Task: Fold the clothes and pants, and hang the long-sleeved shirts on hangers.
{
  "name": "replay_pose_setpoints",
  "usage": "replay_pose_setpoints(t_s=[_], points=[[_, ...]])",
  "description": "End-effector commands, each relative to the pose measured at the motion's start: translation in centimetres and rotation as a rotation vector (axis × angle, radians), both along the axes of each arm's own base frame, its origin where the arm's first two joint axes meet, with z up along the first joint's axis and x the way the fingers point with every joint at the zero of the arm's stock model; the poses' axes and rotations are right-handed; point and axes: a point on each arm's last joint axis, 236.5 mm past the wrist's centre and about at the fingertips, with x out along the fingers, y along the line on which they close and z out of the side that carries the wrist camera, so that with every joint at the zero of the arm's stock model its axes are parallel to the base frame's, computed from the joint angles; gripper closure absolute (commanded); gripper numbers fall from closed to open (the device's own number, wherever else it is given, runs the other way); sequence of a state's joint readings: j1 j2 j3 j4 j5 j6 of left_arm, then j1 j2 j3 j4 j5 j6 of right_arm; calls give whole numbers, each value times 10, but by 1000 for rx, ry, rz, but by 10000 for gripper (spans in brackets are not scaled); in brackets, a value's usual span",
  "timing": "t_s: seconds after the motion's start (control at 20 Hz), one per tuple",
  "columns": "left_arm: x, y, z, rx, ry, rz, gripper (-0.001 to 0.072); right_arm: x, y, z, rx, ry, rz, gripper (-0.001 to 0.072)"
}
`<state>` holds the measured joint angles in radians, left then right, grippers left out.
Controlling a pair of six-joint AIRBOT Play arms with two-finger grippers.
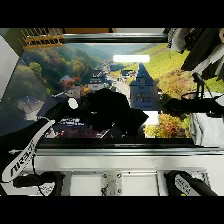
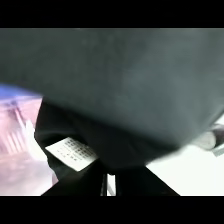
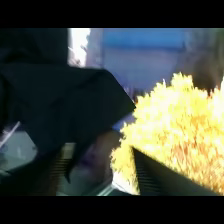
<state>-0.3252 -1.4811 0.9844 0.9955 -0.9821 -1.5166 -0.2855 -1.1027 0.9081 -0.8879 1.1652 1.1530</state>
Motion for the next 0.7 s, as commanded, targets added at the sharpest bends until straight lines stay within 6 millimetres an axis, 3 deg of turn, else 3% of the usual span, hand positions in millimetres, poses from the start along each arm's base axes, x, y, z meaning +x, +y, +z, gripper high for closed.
replay_pose_setpoints(t_s=[0.0,0.15,0.3,0.55,0.6,0.65], points=[[27,16,33,-22,-89,49,699,-18,4,-65,32,217,-22,209],[36,31,47,-29,-124,92,700,-13,39,-106,100,315,5,212],[40,39,48,-28,-123,115,700,-2,78,-135,107,322,25,213],[41,40,48,-28,-126,120,699,18,115,-142,76,229,31,213],[41,40,48,-28,-126,119,700,21,117,-142,68,214,30,242],[41,41,48,-28,-125,120,699,23,118,-142,63,205,28,377]])
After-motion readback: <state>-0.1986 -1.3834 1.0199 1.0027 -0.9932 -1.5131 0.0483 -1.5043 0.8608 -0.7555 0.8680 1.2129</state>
